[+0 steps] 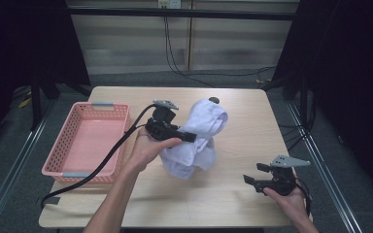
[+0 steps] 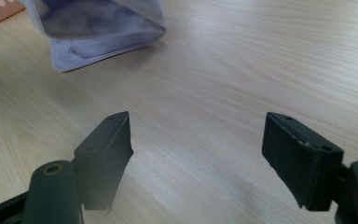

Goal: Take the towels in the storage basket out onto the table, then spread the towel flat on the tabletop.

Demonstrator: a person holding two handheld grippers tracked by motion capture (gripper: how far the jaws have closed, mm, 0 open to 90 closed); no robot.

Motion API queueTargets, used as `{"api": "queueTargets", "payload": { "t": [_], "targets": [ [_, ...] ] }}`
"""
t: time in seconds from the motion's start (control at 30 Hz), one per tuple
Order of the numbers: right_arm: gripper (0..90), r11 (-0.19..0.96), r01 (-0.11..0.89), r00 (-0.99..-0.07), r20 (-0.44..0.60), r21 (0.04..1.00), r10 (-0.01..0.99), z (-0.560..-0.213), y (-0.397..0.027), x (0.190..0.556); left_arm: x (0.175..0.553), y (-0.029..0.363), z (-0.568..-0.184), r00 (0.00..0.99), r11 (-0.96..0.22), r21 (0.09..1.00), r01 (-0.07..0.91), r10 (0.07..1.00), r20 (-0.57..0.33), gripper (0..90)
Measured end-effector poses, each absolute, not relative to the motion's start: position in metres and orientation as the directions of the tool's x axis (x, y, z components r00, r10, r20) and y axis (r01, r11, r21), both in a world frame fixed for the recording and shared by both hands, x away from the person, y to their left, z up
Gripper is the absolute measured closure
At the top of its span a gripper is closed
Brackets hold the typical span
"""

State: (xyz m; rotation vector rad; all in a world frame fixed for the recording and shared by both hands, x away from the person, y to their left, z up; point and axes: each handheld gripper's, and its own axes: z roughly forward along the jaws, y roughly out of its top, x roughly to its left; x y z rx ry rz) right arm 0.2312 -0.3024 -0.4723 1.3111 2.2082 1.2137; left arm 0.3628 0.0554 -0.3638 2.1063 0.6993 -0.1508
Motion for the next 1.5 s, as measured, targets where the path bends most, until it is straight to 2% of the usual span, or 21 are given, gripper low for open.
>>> {"api": "queueTargets", "payload": {
  "t": [0.1,0.27,0.43,0.47,0.5,0.57,0.63,0.73,0.87,0.93,1.0,1.13,1.17,1.27,1.33,1.37,1.43,1.5],
  "targets": [
    [23.8,0.231,0.575,-0.541,0.153,0.785,0.827,-0.473,-0.302,0.231,0.363,0.047,-0.38,0.836,-0.485,0.692,0.534,0.428,-0.345,61.9],
    [23.7,0.233,0.573,-0.543,0.15,0.786,0.826,-0.473,-0.301,0.232,0.362,0.04,-0.403,0.832,-0.495,0.676,0.546,0.414,-0.369,55.9],
    [23.7,0.235,0.571,-0.548,0.151,0.787,0.823,-0.473,-0.297,0.235,0.361,0.041,-0.425,0.826,-0.514,0.656,0.553,0.44,-0.352,34.5],
    [23.6,0.23,0.572,-0.547,0.157,0.787,0.822,-0.473,-0.295,0.235,0.36,0.046,-0.427,0.821,-0.476,0.678,0.56,0.429,-0.377,26.9],
    [23.6,0.23,0.572,-0.548,0.158,0.787,0.821,-0.472,-0.294,0.235,0.36,0.046,-0.427,0.821,-0.476,0.678,0.56,0.429,-0.377,23.0],
    [23.6,0.231,0.568,-0.552,0.157,0.79,0.819,-0.471,-0.293,0.235,0.359,0.054,-0.427,0.815,-0.437,0.7,0.565,0.432,-0.387,19.8],
    [23.4,0.227,0.56,-0.558,0.16,0.797,0.814,-0.468,-0.29,0.235,0.358,0.058,-0.424,0.805,-0.445,0.694,0.566,0.48,-0.348,16.2],
    [23.4,0.23,0.541,-0.578,0.159,0.809,0.801,-0.462,-0.284,0.236,0.351,0.068,-0.417,0.81,-0.436,0.707,0.556,0.475,-0.344,17.5],
    [24.3,0.242,0.504,-0.613,0.146,0.829,0.776,-0.449,-0.272,0.237,0.329,0.083,-0.409,0.805,-0.394,0.737,0.549,0.485,-0.34,24.3],
    [27.4,0.251,0.487,-0.637,0.144,0.836,0.757,-0.443,-0.263,0.241,0.314,0.087,-0.406,0.819,-0.435,0.734,0.521,0.496,-0.287,27.7],
    [39.0,0.265,0.473,-0.667,0.145,0.84,0.731,-0.441,-0.251,0.247,0.3,0.096,-0.407,0.825,-0.434,0.739,0.516,0.485,-0.291,38.9],
    [55.4,0.324,0.508,-0.699,0.163,0.798,0.696,-0.451,-0.224,0.26,0.271,0.115,-0.412,0.815,-0.431,0.736,0.522,0.507,-0.281,46.9],
    [55.4,0.324,0.508,-0.699,0.163,0.798,0.696,-0.451,-0.224,0.26,0.265,0.121,-0.413,0.815,-0.433,0.733,0.524,0.506,-0.284,46.9],
    [55.5,0.359,0.52,-0.713,0.163,0.775,0.682,-0.458,-0.223,0.256,0.252,0.135,-0.423,0.802,-0.407,0.74,0.536,0.519,-0.295,54.4],
    [50.1,0.37,0.527,-0.712,0.159,0.766,0.684,-0.463,-0.225,0.252,0.252,0.14,-0.436,0.797,-0.395,0.734,0.552,0.508,-0.326,56.9],
    [47.1,0.374,0.528,-0.713,0.158,0.762,0.683,-0.466,-0.226,0.25,0.252,0.139,-0.445,0.793,-0.4,0.733,0.551,0.524,-0.31,57.6],
    [40.2,0.393,0.533,-0.709,0.142,0.749,0.691,-0.475,-0.223,0.251,0.26,0.13,-0.453,0.815,-0.45,0.721,0.527,0.509,-0.278,56.2],
    [37.9,0.406,0.531,-0.715,0.136,0.744,0.685,-0.482,-0.215,0.26,0.269,0.123,-0.452,0.818,-0.434,0.742,0.51,0.512,-0.263,49.7]
  ]
}}
